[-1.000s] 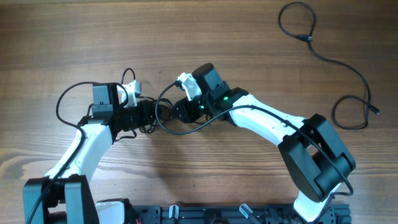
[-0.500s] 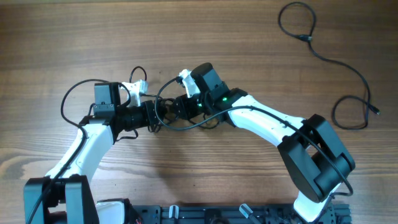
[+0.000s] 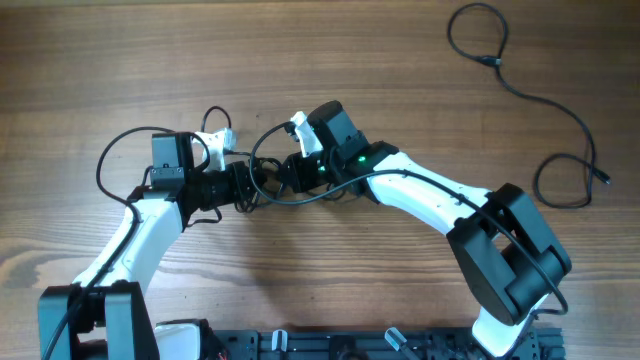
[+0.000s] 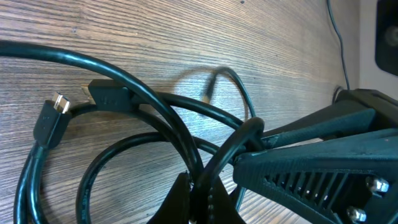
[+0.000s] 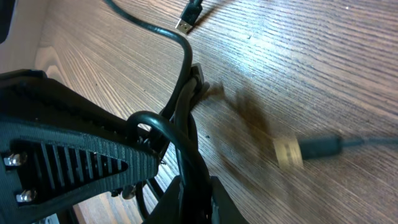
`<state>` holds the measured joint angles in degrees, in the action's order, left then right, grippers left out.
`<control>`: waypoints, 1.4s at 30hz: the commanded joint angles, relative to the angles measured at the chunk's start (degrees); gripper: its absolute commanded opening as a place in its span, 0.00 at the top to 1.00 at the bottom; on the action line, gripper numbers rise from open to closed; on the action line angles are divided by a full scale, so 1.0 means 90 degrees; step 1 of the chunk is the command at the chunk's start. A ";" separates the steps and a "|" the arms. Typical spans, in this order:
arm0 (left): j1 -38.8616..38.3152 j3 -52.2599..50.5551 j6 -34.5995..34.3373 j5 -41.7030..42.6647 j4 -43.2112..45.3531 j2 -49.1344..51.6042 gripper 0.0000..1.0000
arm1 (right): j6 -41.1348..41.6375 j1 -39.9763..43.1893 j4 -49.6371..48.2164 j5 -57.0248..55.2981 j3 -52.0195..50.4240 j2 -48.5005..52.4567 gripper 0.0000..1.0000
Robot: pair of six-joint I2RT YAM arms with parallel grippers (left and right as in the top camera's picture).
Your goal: Untangle cables
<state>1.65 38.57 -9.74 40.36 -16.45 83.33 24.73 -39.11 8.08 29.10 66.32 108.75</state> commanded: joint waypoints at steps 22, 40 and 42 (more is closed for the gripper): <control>0.0019 0.0000 -0.2640 -0.3793 -0.0585 -0.0078 0.96 | -0.2142 0.1413 0.0464 0.5268 0.0129 -0.0119 0.96; 0.0012 0.0000 -0.1838 -0.2917 -0.0321 -0.0080 0.96 | -0.0588 0.1299 0.1948 0.1404 0.0075 -0.0119 0.90; 0.0012 0.0007 -0.1333 -0.2263 -0.0163 -0.0102 0.96 | -0.0585 0.1270 0.2110 0.1137 0.0075 -0.0119 0.90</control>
<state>1.67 38.94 -30.22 9.67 -19.59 82.19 19.29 -27.00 26.04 46.28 66.89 109.14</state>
